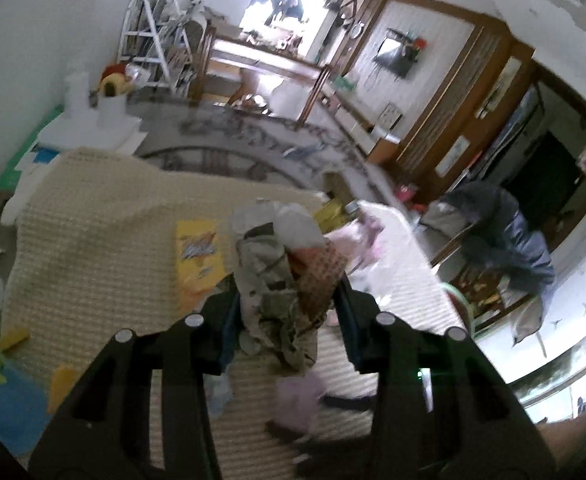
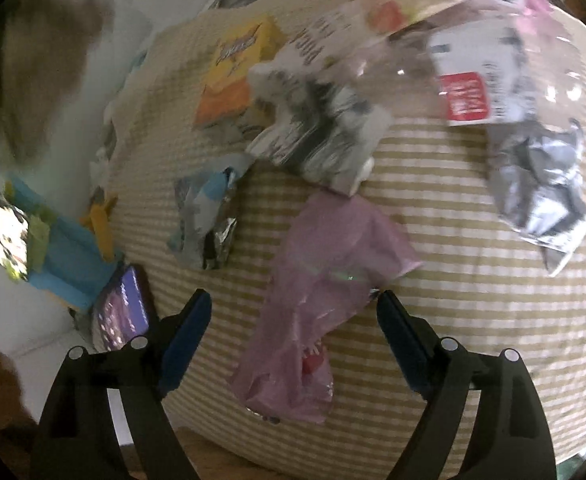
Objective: Collect trash
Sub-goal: 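Grasp crumpled paper with the left tool while the right tool grasps the pink bag, then carry the paper and pink bag to the red bin and release both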
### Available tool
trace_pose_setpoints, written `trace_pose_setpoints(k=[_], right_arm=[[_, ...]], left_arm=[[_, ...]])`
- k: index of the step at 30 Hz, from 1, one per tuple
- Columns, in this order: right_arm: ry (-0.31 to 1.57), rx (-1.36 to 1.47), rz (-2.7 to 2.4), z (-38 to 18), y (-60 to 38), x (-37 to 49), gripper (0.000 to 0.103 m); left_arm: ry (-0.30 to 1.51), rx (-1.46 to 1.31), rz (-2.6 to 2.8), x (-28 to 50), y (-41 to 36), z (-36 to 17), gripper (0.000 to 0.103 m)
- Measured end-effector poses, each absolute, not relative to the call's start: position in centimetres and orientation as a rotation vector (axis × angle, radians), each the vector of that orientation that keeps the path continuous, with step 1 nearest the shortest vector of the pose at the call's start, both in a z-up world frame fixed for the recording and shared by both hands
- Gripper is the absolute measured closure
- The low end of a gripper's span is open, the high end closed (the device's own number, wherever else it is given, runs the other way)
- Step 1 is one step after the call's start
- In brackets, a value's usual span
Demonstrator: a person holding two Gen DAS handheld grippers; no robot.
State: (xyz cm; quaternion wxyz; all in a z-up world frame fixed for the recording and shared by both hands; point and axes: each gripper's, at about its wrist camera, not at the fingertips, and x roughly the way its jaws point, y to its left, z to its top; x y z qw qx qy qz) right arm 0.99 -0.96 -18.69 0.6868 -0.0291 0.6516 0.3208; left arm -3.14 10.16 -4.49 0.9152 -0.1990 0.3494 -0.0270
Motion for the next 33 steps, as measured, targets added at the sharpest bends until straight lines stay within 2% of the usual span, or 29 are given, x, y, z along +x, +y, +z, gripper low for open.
trace_pose_setpoints(k=[2, 3, 4, 5, 6, 7, 13, 26, 33], right_arm=[[1.440, -0.111, 0.711, -18.9, -0.6, 0.7, 0.025], [1.432, -0.141, 0.704, -19.1, -0.4, 0.6, 0.039], [1.431, -0.153, 0.703, -19.2, -0.2, 0.6, 0.047], [1.432, -0.142, 0.711, -19.3, -0.4, 0.6, 0.048], [1.432, -0.123, 0.718, -19.3, -0.6, 0.6, 0.059], [1.430, -0.107, 0.720, -19.3, -1.0, 0.8, 0.074], [1.345, -0.015, 0.687, -17.2, -4.3, 1.6, 0.078], [1.003, 0.134, 0.495, -9.8, -13.2, 3.3, 0.078], [0.977, 0.196, 0.412, -9.3, -17.2, 4.2, 0.078]], left_arm=[[0.707, -0.414, -0.072, -2.8, 9.4, -4.0, 0.062], [0.706, -0.413, -0.077, -2.7, 9.4, -3.9, 0.062], [0.709, -0.410, -0.083, -2.5, 9.1, -3.9, 0.062], [0.714, -0.410, -0.088, -2.4, 9.1, -4.0, 0.062], [0.723, -0.413, -0.091, -2.3, 8.9, -4.1, 0.062], [0.730, -0.417, -0.093, -2.3, 8.9, -4.3, 0.062], [0.761, -0.419, -0.090, -1.8, 8.6, -5.1, 0.062], [0.813, -0.382, -0.143, -0.2, 5.1, -6.1, 0.062], [0.844, -0.355, -0.190, 0.4, 2.9, -6.5, 0.062]])
